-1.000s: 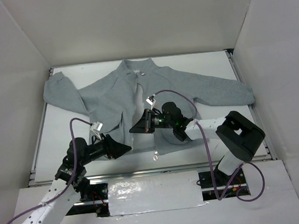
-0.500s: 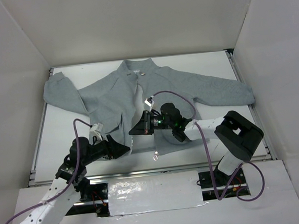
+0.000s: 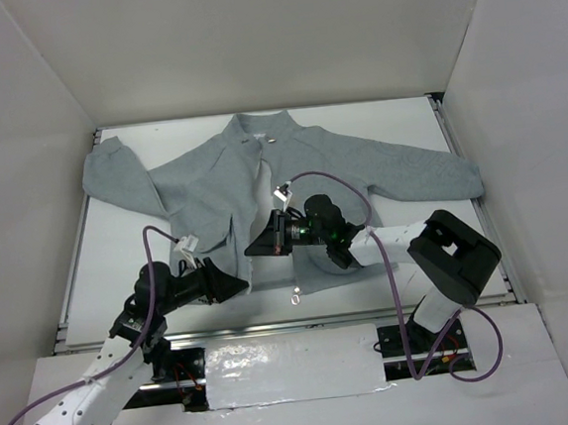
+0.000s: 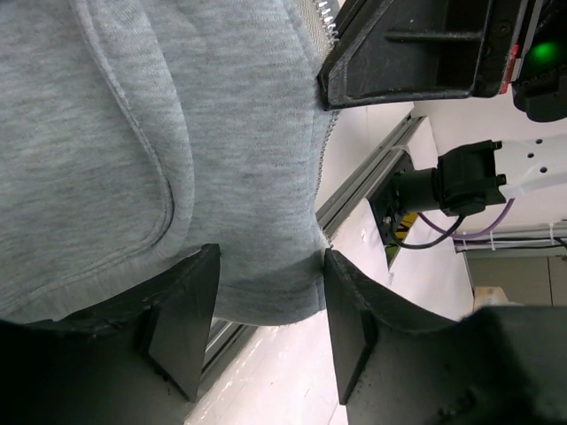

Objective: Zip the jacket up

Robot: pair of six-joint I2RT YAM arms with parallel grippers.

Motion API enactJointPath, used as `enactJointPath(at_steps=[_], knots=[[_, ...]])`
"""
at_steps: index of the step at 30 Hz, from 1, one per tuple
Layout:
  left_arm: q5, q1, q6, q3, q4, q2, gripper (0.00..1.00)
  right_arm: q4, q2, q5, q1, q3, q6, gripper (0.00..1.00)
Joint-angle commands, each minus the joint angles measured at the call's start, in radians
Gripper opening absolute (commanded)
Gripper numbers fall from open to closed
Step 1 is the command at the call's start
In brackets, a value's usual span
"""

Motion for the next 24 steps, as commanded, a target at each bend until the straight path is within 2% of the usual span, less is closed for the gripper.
enactJointPath(at_steps=[1,7,8,13,15,16,17,18,21,23,24], knots=[[0.037,-0.004,-0.014,-0.018,0.085,0.015,0.61,0.028,-0.002,-0.027,0.013,0.044,-0.014,0.0],[0.038,-0.004,-0.023,-0.034,0.118,0.018,0.47,0.024,0.003,-0.031,0.013,0.049,-0.017,0.0],[0.037,-0.004,-0.022,-0.035,0.121,0.018,0.41,0.024,0.004,-0.031,0.013,0.05,-0.017,0.0],[0.046,-0.004,-0.023,-0.031,0.146,0.043,0.32,0.008,0.014,-0.036,0.016,0.056,-0.023,0.0],[0.052,-0.004,-0.026,-0.031,0.158,0.05,0.16,0.004,0.023,-0.048,0.014,0.061,-0.028,0.0],[0.055,-0.004,-0.026,-0.032,0.164,0.056,0.1,0.011,0.026,-0.054,0.014,0.062,-0.031,0.03],[0.057,-0.004,-0.028,-0.032,0.169,0.061,0.0,0.017,0.035,-0.059,0.013,0.061,-0.028,0.12],[0.057,-0.004,-0.026,-0.031,0.169,0.064,0.0,0.025,0.035,-0.065,0.014,0.052,-0.028,0.4],[0.06,-0.004,-0.031,-0.026,0.178,0.075,0.0,0.028,0.012,-0.044,0.013,0.021,-0.048,0.65],[0.064,-0.004,-0.04,-0.026,0.189,0.069,0.0,0.004,-0.008,-0.025,0.01,0.006,-0.069,0.68],[0.066,-0.004,-0.052,-0.024,0.193,0.06,0.0,-0.004,-0.023,-0.02,0.011,-0.011,-0.089,0.65]])
